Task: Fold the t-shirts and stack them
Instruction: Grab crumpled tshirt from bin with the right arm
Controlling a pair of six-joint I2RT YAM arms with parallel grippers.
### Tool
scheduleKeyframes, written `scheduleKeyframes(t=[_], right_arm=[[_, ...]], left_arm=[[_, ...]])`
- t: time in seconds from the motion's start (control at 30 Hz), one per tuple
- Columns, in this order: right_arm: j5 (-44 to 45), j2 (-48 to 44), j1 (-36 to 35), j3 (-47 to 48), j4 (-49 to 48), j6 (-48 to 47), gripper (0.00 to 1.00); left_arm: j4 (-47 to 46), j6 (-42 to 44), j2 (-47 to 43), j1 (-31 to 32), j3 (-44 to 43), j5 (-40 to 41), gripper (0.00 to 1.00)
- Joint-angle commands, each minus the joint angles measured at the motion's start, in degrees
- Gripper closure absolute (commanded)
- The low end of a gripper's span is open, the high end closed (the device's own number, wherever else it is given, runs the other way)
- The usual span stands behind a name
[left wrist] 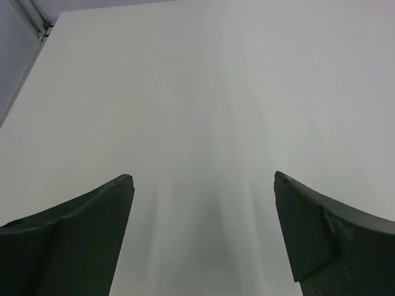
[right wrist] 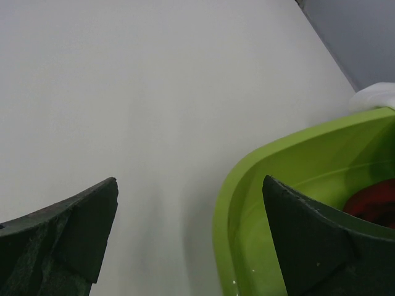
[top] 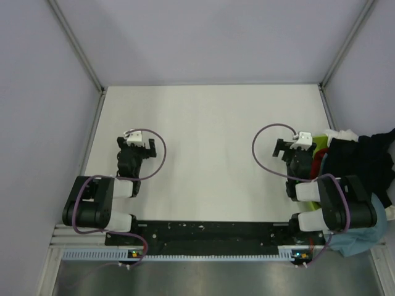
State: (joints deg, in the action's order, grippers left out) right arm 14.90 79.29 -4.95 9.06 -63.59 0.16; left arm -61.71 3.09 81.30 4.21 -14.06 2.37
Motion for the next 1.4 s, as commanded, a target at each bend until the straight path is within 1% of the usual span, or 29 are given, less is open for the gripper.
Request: scheduleKeyframes(t=[0.0, 0.03, 0.1, 0.13, 0.17, 0.2, 0.23, 0.27, 0.3, 0.37, 0.4, 0.43, 0.47, 0.5, 0.53, 0.57, 0.6, 0.67, 0.7, 0.77, 0.83, 0.9, 1.0, 1.13, 1.23, 1.27, 1.37], right_arm=[[-6.4, -2.4, 2.1, 3.1, 2.3, 1.3, 0.01], [-9.3, -4.6, 2.1, 5.1, 7.9, 0.2, 0.01], [-12.7, -10.8, 2.1, 12.1, 24.4, 0.2, 0.01], [-12.7, -14.3, 2.2, 15.2, 30.7, 3.4, 0.01], [-14.6, -16.5, 2.1, 18.2, 33.8, 5.4, 0.01], [-21.4, -18.1, 2.2, 20.6, 35.9, 5.6, 0.03], [-26.8, -19.6, 2.1, 23.1, 38.0, 6.2, 0.07], [-30.4, -20.7, 1.9, 26.7, 41.7, 7.7, 0.1], [-32.3, -21.4, 1.7, 30.5, 47.3, 9.5, 0.12], [-32.6, -22.2, 1.7, 39.8, 58.3, 12.0, 0.13], [-30.5, -22.3, 1.7, 43.3, 63.4, 12.3, 0.13], [-26.8, -22.6, 1.7, 46.6, 69.2, 13.0, 0.13], [-20.7, -23.0, 1.8, 49.3, 73.9, 13.6, 0.12], [-15.2, -23.4, 2.0, 52.3, 78.1, 14.7, 0.12], [-7.3, -23.6, 3.1, 54.0, 82.4, 15.7, 0.12], [-1.3, -24.0, 4.3, 54.8, 86.1, 16.5, 0.12], [2.5, -24.6, 4.7, 54.5, 87.8, 17.2, 0.12], [5.5, -26.5, 11.2, 51.8, 89.0, 19.4, 0.12], [6.5, -27.5, 14.3, 50.0, 89.3, 20.7, 0.12], [12.1, -29.7, 18.9, 46.9, 89.1, 22.9, 0.12], [24.4, -31.3, 20.4, 44.1, 88.1, 24.3, 0.11], [34.1, -32.3, 20.7, 41.3, 84.7, 23.6, 0.09], [43.9, -30.1, 22.2, 38.4, 81.4, 25.0, 0.01], [45.2, -25.2, 27.0, 36.7, 81.1, 30.2, 0.01], [43.6, -21.9, 31.2, 36.9, 81.0, 31.8, 0.01], [43.2, -21.1, 32.0, 37.1, 80.5, 31.7, 0.01], [40.9, -19.1, 32.5, 37.8, 76.5, 26.3, 0.01]], left_arm=[[-2.4, -0.2, 0.3, -0.3, -1.3, -0.7, 0.01], [-2.6, -0.2, 0.4, -0.3, -1.3, -0.8, 0.01], [-2.4, -0.3, 0.4, -0.3, -1.3, -0.8, 0.01], [-2.3, -0.4, 0.4, -0.3, -1.4, -0.9, 0.01], [-2.2, -0.4, 0.4, -0.3, -1.5, -0.9, 0.01], [-2.1, -0.3, 0.4, -0.3, -1.5, -0.9, 0.01], [-2.2, -0.1, 0.4, -0.3, -1.8, -0.9, 0.01], [1.6, -0.1, -0.8, -0.3, -3.7, -1.1, 0.01], [7.1, 0.2, -1.9, -0.3, -6.6, -1.1, 0.01], [32.1, 0.0, -2.4, -0.3, -20.5, -1.8, 0.01], [41.8, 1.0, -1.5, -0.3, -28.6, -4.5, 0.02], [51.2, 1.3, -0.1, -0.3, -36.0, -6.7, 0.05], [57.6, 1.6, 1.1, -0.2, -41.5, -9.6, 0.05], [66.0, 1.7, 2.2, -0.2, -47.0, -12.3, 0.06], [71.2, 1.6, 2.9, -0.2, -51.5, -15.3, 0.06], [74.6, 0.8, 3.2, -0.1, -54.7, -18.1, 0.06], [77.9, 0.2, 3.5, -0.1, -57.8, -20.2, 0.06], [82.7, -0.2, 4.0, 0.4, -62.0, -24.2, 0.06], [84.6, -0.2, 4.3, 1.1, -63.7, -25.0, 0.06], [87.7, 1.0, 4.2, 3.0, -66.1, -24.2, 0.07], [88.8, 2.9, 3.6, 4.7, -66.0, -23.1, 0.07], [88.8, 4.4, 2.7, 5.6, -64.8, -23.4, 0.07], [90.9, 5.7, 3.2, 6.0, -65.1, -24.7, 0.08], [96.2, 6.6, 5.1, 6.1, -68.8, -23.5, 0.08], [96.9, 7.2, 4.7, 6.3, -68.8, -21.4, 0.08], [96.5, 7.4, 4.1, 6.3, -68.3, -20.7, 0.08], [95.3, 8.0, 2.2, 6.3, -66.7, -19.5, 0.08]])
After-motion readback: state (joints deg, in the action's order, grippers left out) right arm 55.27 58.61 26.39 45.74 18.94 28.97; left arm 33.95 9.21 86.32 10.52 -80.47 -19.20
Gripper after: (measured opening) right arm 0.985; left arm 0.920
